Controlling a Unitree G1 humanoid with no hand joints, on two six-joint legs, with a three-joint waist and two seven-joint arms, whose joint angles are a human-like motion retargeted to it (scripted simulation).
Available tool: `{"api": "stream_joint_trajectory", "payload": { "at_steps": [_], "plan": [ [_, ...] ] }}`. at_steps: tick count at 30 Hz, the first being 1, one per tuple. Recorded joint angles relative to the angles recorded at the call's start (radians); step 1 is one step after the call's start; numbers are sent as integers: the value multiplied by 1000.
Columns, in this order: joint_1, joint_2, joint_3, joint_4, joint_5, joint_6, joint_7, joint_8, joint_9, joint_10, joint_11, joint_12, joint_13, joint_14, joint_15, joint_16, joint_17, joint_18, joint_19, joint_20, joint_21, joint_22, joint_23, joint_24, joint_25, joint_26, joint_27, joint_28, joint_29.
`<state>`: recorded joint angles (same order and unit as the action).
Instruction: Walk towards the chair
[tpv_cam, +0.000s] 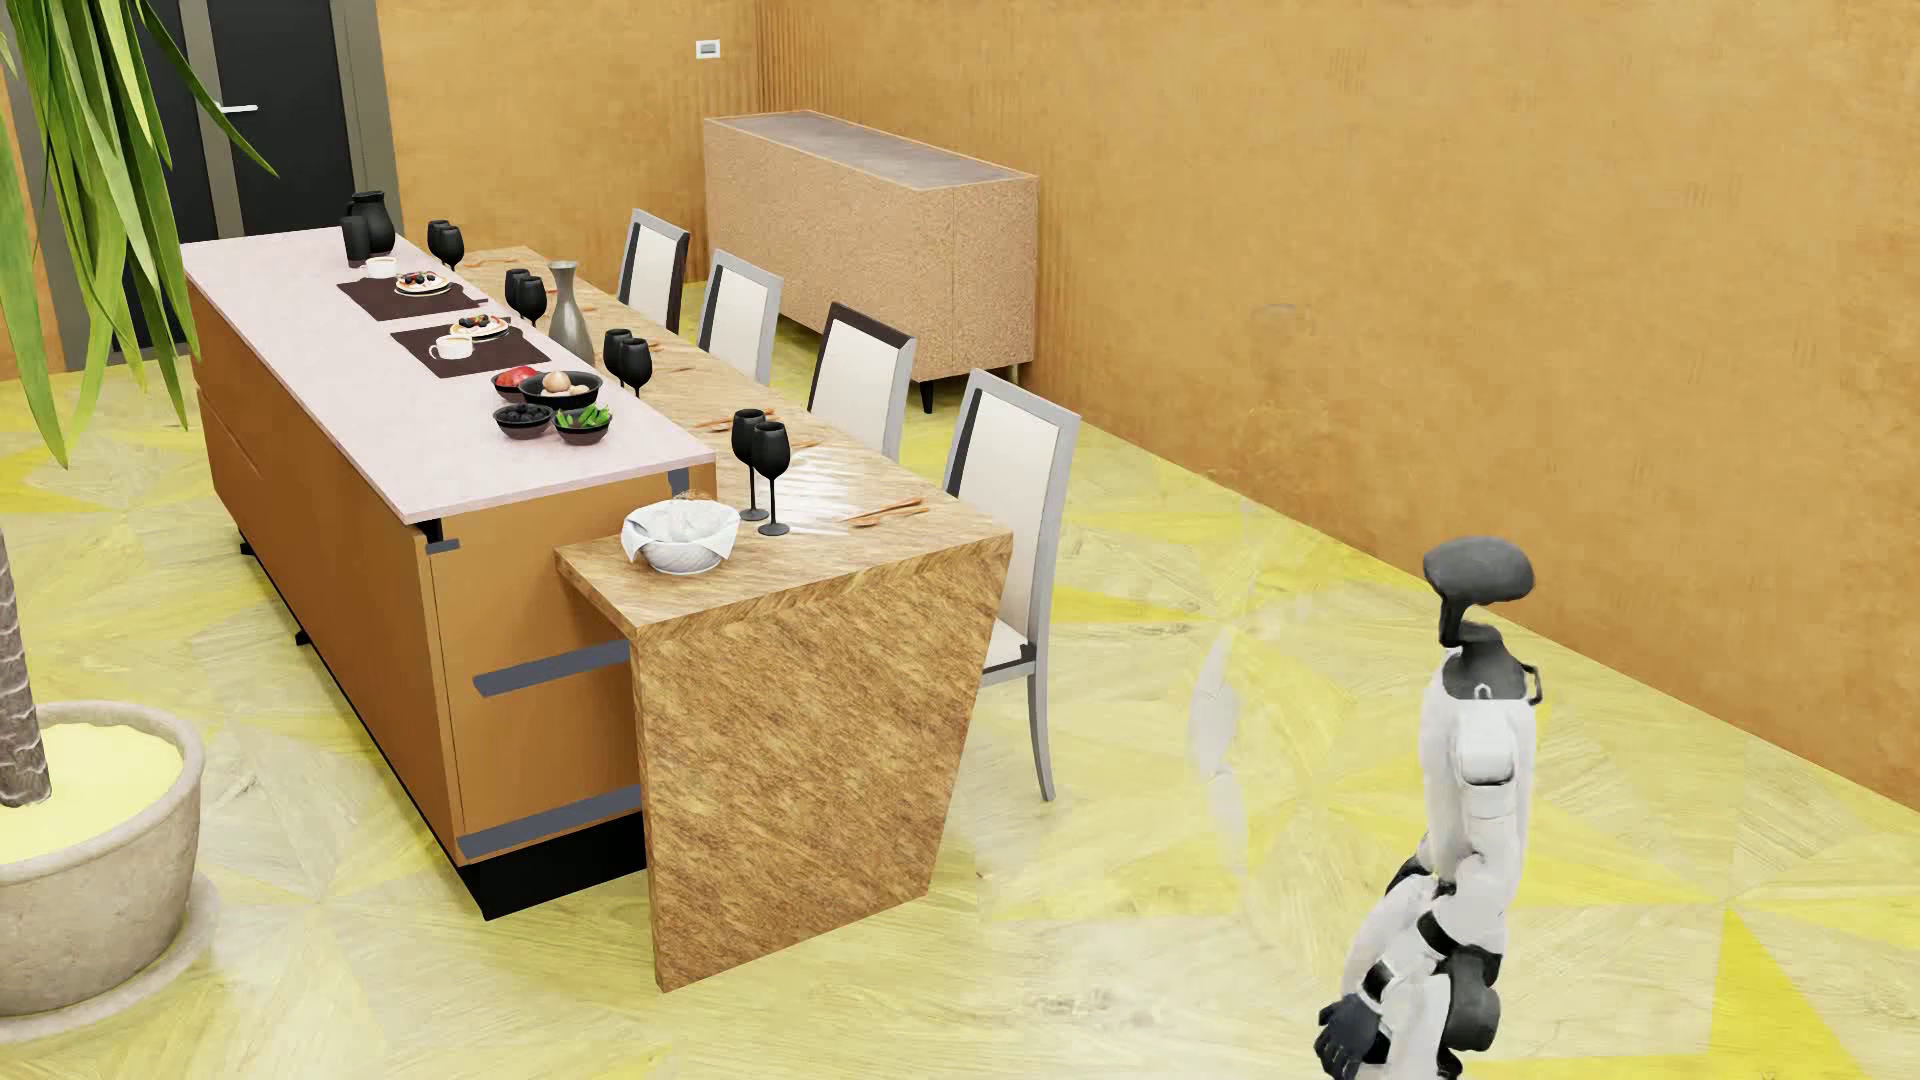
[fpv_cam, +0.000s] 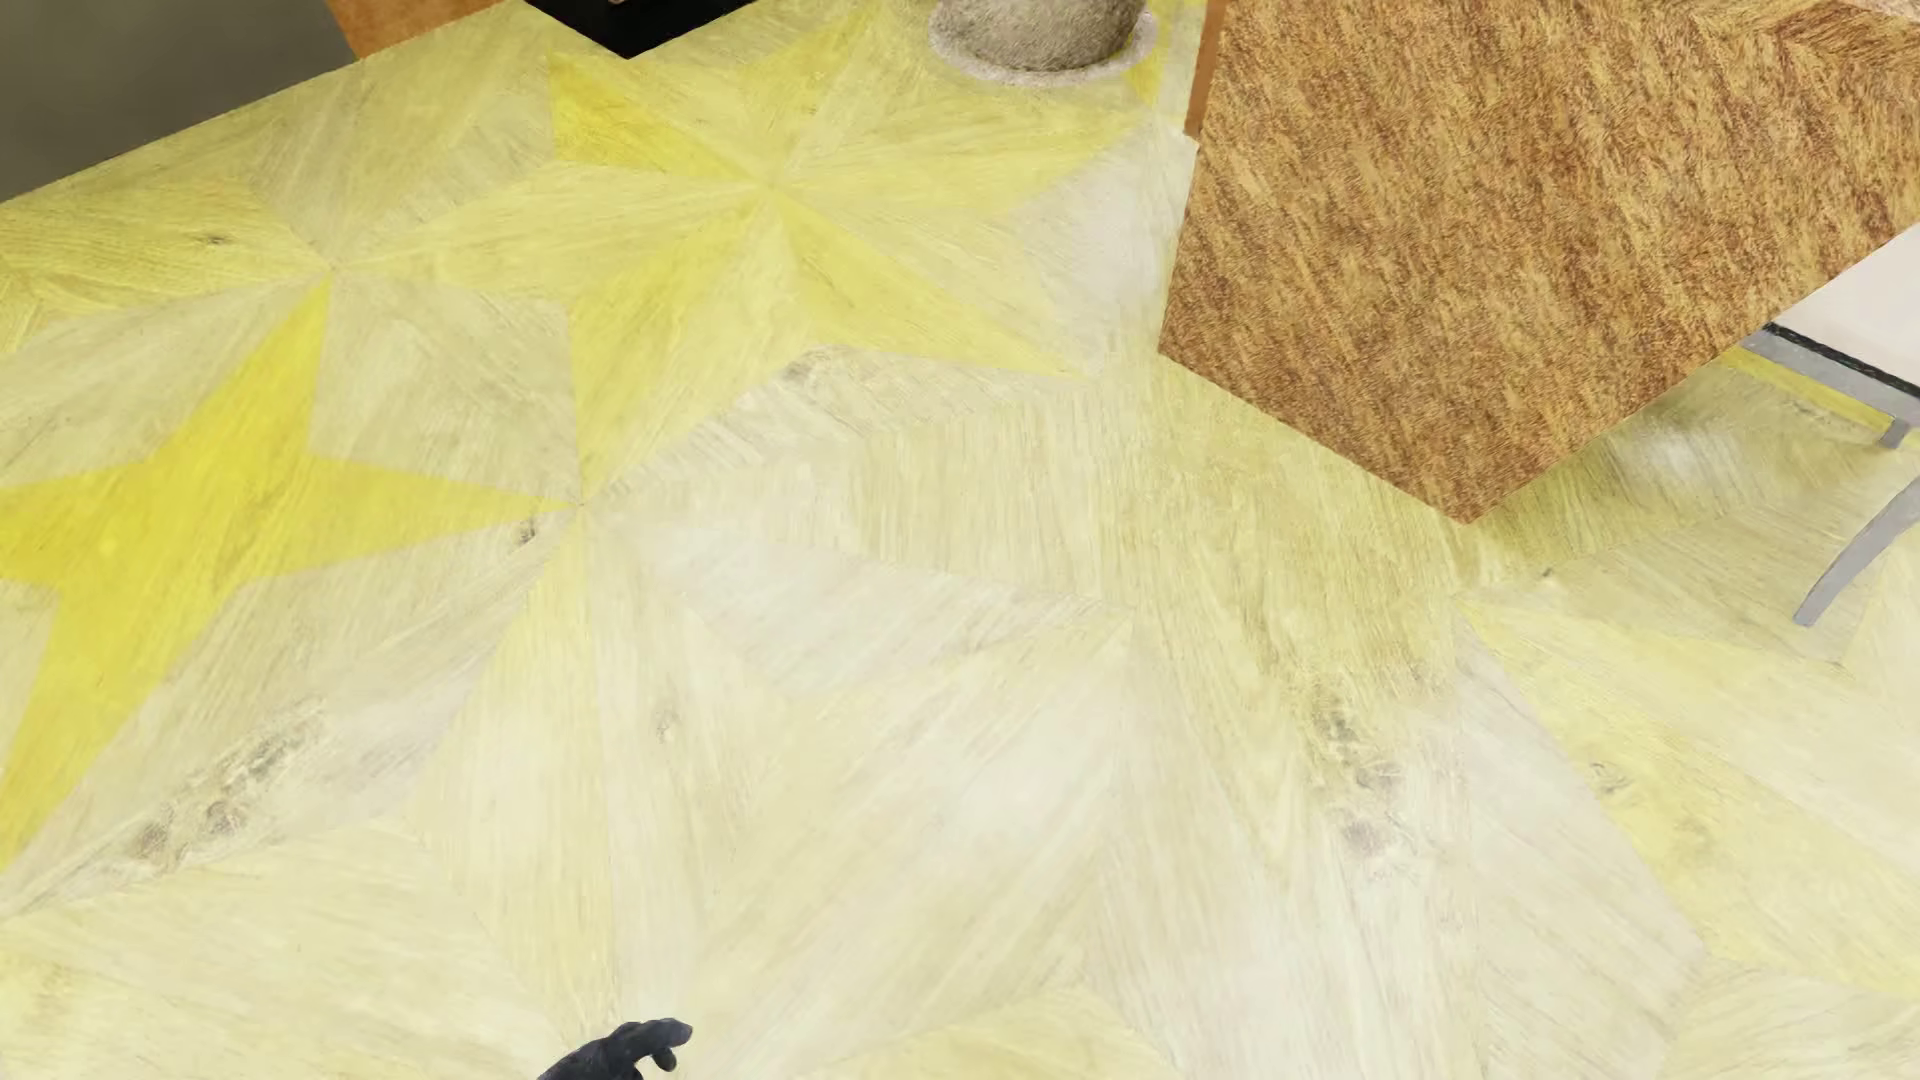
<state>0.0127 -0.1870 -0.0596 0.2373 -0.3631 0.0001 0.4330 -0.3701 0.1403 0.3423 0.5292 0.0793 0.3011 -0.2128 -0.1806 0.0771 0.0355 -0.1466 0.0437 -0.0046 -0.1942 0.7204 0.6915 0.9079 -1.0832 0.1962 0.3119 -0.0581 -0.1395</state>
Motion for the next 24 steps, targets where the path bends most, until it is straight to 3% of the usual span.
{"api": "stream_joint_trajectory", "payload": {
  "at_steps": [1,2,3,6,7,8,9,10,13,16,19,22,24],
  "plan": [
    [12,30,1,15,-39,-1,15,-110,-4,4,-24,6,-1,1,18,2,2,-19,-13,-1,-10,-13,4,-9,-6,5,7,4,-9],
    [23,54,-1,36,-51,-1,26,-176,-7,10,-36,17,-7,3,53,9,7,-44,9,2,-19,-29,11,-22,-9,5,12,6,-17],
    [33,61,-6,64,-35,-1,33,-177,-9,21,-30,33,-16,8,50,18,14,-72,65,4,-28,-45,18,-34,-6,4,18,18,-30],
    [21,79,-13,208,86,17,7,-179,-4,119,-1,99,-76,98,-23,62,22,-98,22,8,-3,-77,74,-56,-16,7,0,30,-10],
    [-21,93,-10,274,144,29,-10,-179,-1,210,-18,121,-104,156,-36,78,17,-24,-1,6,21,-78,90,-58,-38,11,-7,23,0],
    [-64,111,-7,349,204,45,4,-172,2,309,-43,150,-132,198,-44,80,12,171,-23,0,39,-79,109,-58,-61,21,-20,18,-7],
    [-108,132,1,394,260,61,11,-158,6,408,-76,177,-161,179,-48,77,4,263,-44,-5,49,-78,115,-55,-70,28,-35,10,-9],
    [-173,151,16,386,307,76,-39,-129,11,521,-102,209,-197,132,-51,67,-4,290,-63,-8,58,-82,112,-50,-67,33,-45,3,5],
    [-388,199,67,224,416,99,-193,3,19,808,-159,292,-298,96,-57,-1,-58,261,-110,17,144,-81,88,-57,-84,40,-100,5,93],
    [-536,254,101,72,512,108,-181,151,19,842,-217,345,-394,108,-61,-44,-98,250,-154,-11,285,-56,49,-36,-135,29,-147,-20,160],
    [-615,328,110,-148,591,109,-204,283,15,608,-276,365,-437,140,-62,-38,-92,202,-198,-62,389,-48,-15,-1,-119,2,-187,-79,186],
    [-541,386,102,-244,655,108,-83,398,4,122,-291,376,-442,164,-69,-33,-79,126,-239,-22,483,-79,-59,-12,-79,3,-218,-63,210],
    [-459,439,99,-272,690,101,-55,460,0,-58,-261,378,-420,152,-56,-27,-79,148,-262,20,532,-95,-59,-28,-62,18,-224,-33,231]
  ]
}}
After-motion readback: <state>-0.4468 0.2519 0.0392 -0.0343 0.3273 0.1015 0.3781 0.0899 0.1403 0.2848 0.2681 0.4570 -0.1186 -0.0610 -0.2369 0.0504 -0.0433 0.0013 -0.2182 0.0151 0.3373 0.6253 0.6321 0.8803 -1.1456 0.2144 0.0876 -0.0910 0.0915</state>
